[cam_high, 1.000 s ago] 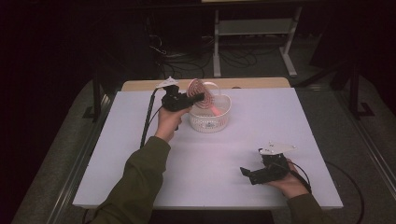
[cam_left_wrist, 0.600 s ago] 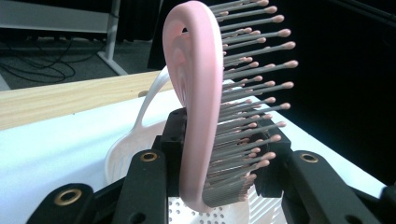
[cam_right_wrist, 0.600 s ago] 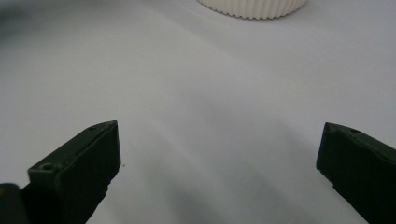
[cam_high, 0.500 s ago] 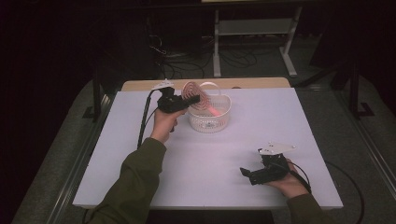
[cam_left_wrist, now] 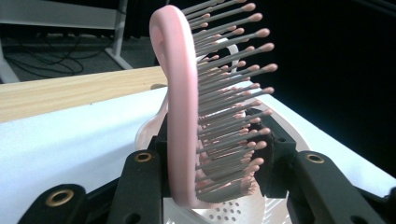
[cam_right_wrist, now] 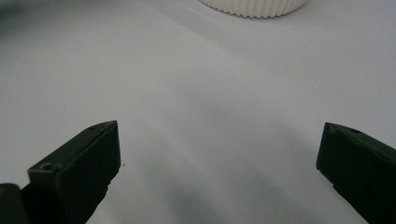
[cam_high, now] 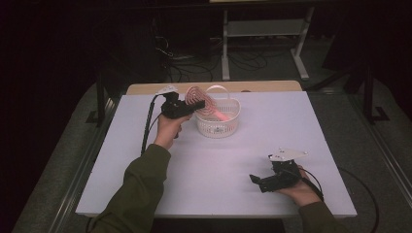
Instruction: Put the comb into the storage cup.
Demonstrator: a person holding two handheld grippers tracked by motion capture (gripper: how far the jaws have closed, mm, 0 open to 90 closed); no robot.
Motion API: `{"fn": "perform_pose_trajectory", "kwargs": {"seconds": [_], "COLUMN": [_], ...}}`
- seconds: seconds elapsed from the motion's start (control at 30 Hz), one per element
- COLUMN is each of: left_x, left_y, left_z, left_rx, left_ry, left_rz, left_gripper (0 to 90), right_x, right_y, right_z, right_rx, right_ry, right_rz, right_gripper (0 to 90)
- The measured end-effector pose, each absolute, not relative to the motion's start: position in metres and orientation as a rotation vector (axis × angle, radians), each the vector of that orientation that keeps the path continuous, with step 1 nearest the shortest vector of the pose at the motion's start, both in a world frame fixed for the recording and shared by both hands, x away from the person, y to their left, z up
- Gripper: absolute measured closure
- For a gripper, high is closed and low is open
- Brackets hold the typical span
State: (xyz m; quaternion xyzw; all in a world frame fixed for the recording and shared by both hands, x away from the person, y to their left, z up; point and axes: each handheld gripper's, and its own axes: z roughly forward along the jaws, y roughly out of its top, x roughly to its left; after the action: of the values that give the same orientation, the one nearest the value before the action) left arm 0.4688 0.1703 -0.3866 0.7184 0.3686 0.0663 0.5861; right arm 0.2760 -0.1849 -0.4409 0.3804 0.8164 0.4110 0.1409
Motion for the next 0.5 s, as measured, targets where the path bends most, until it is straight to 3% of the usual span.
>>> {"fn": "perform_pose_trajectory", "kwargs": {"seconds": [0.5], "left_x": [0.4666], "left_y": [0.1696], "left_z": [-0.3851], "left_rx": [1.717], "left_ry": [0.845], "left_rz": [0.235], "left_gripper": [54.2], "right_x": [0.2760], "right_y": [-0.1848], "right_z": [-0.4410], "right_rx": [1.098], "right_ry": [2.358], "right_rz": [1.185], "right_gripper": [0.0]}}
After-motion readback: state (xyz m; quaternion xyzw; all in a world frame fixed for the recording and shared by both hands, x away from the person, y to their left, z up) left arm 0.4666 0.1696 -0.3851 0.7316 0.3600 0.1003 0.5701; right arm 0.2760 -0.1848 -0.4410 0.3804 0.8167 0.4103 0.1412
